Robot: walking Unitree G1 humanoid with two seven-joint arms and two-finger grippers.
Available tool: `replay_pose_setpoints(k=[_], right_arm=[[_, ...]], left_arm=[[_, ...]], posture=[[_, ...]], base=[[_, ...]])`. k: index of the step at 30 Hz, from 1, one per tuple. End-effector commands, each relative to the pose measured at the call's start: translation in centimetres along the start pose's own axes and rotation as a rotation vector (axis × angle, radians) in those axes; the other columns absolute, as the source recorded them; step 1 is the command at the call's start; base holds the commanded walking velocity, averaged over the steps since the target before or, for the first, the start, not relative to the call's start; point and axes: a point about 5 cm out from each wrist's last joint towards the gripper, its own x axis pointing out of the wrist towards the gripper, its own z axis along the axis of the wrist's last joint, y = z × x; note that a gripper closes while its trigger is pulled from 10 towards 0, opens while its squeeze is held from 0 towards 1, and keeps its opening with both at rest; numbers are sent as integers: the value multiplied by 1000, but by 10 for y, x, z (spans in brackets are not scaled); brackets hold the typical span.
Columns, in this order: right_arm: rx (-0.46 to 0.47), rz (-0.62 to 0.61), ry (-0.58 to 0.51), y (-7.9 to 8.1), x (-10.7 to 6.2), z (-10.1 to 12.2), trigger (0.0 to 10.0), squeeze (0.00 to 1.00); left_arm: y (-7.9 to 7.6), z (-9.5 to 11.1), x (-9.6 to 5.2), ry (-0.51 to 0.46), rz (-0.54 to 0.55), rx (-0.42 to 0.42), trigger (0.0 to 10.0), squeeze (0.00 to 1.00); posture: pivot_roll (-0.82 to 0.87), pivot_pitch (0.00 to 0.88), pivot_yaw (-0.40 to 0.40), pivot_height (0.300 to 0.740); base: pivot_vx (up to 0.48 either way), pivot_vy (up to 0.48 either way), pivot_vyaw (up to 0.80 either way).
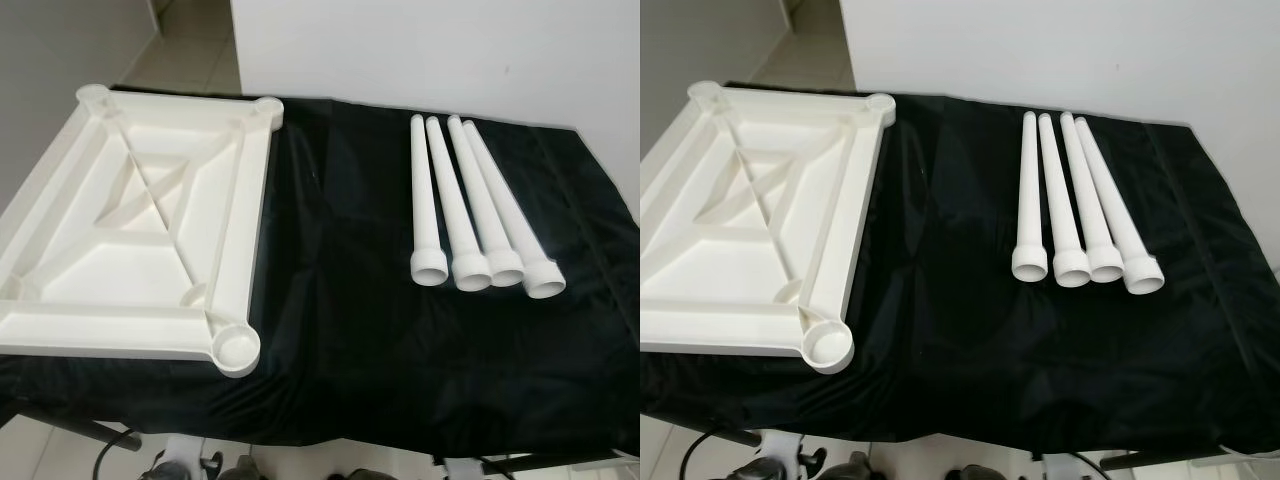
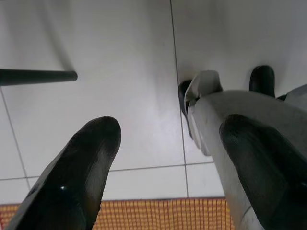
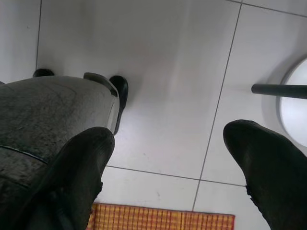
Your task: Building children table
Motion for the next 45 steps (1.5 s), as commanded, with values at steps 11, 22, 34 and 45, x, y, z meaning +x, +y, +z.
replay_pose_setpoints(k=[11, 22, 34, 45], right_arm=[[-5, 11, 37, -1, -3, -12, 10000, 0], [-11, 14, 45, 0, -4, -15, 10000, 0], [-14, 27, 48, 10, -1, -11, 10000, 0], [-17, 17, 54, 2, -3, -12, 10000, 0]], left_arm=[[-3, -6, -1, 20, 8, -20, 10000, 0], [-6, -12, -1, 49, -8, -17, 10000, 0], [-7, -14, -2, 56, -7, -18, 10000, 0], [-7, -14, -2, 48, -1, -29, 10000, 0]], posture=[[9, 21, -8, 740], [10, 13, -6, 740], [15, 7, -8, 740], [16, 3, -15, 740]], base=[[0, 0, 0], [-177, 0, 0], [-247, 0, 0], [-90, 0, 0]])
